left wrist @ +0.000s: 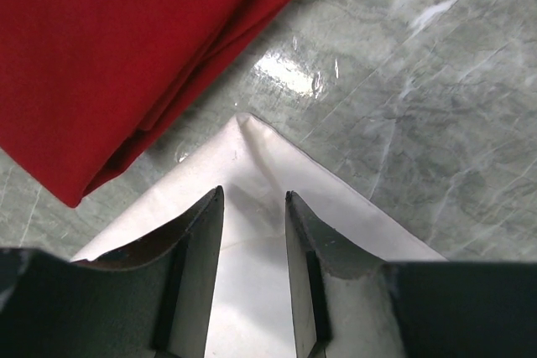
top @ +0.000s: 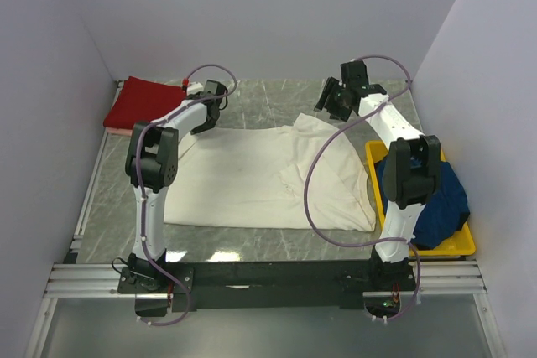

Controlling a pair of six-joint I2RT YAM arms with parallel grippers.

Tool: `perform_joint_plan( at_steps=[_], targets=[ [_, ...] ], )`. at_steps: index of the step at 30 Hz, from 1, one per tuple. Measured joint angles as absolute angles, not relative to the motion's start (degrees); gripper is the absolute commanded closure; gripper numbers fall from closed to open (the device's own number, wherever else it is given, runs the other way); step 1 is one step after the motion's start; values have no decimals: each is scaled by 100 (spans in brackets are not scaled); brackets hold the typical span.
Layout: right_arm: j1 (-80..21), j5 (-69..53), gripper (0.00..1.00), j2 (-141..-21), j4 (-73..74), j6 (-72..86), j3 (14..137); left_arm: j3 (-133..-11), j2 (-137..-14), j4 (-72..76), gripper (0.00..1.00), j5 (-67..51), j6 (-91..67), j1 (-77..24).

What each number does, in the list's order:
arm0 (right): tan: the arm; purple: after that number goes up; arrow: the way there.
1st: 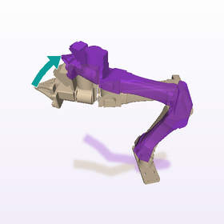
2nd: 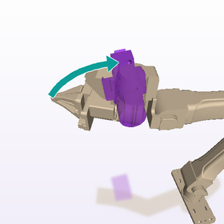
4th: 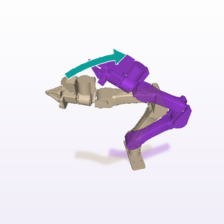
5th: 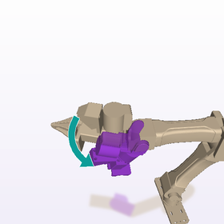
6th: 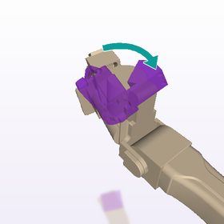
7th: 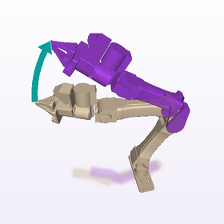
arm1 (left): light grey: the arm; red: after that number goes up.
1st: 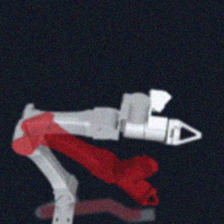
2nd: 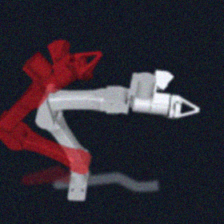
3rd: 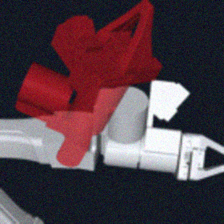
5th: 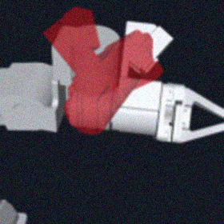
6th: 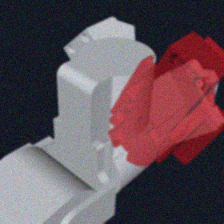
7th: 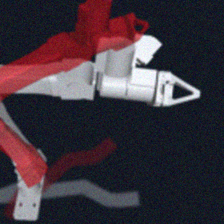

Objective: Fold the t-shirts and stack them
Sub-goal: Fold the tshirt

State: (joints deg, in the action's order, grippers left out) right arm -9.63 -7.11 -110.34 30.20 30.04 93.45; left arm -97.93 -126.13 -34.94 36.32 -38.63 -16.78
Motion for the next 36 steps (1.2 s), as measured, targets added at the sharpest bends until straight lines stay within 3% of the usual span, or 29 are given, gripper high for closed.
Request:
perform_joint_plan(
  at_steps=[6, 10, 17, 24, 36],
  targets=[
    [-961, -701, 34, -11061, 3035, 2965, 9345, -9800, -12742, -3487, 60, 3581, -3865, -1678],
    [-961, -694, 34, -11093, 3039, 2945, 9345, -9808, -12794, -3468, 65, 3577, -3881, -1682],
    [-958, -694, 34, -11284, 3041, 2897, 9360, -9793, -12798, -3465, 90, 3583, -3942, -1691],
    [-858, -572, 34, -11856, 3223, 2827, 9710, -9443, -12540, -3411, 99, 3592, -3942, -1638],
    [-840, -410, 39, -13371, 3433, 2696, 11660, -9118, -12036, -3341, 99, 3306, -3760, -1437]
  ],
)
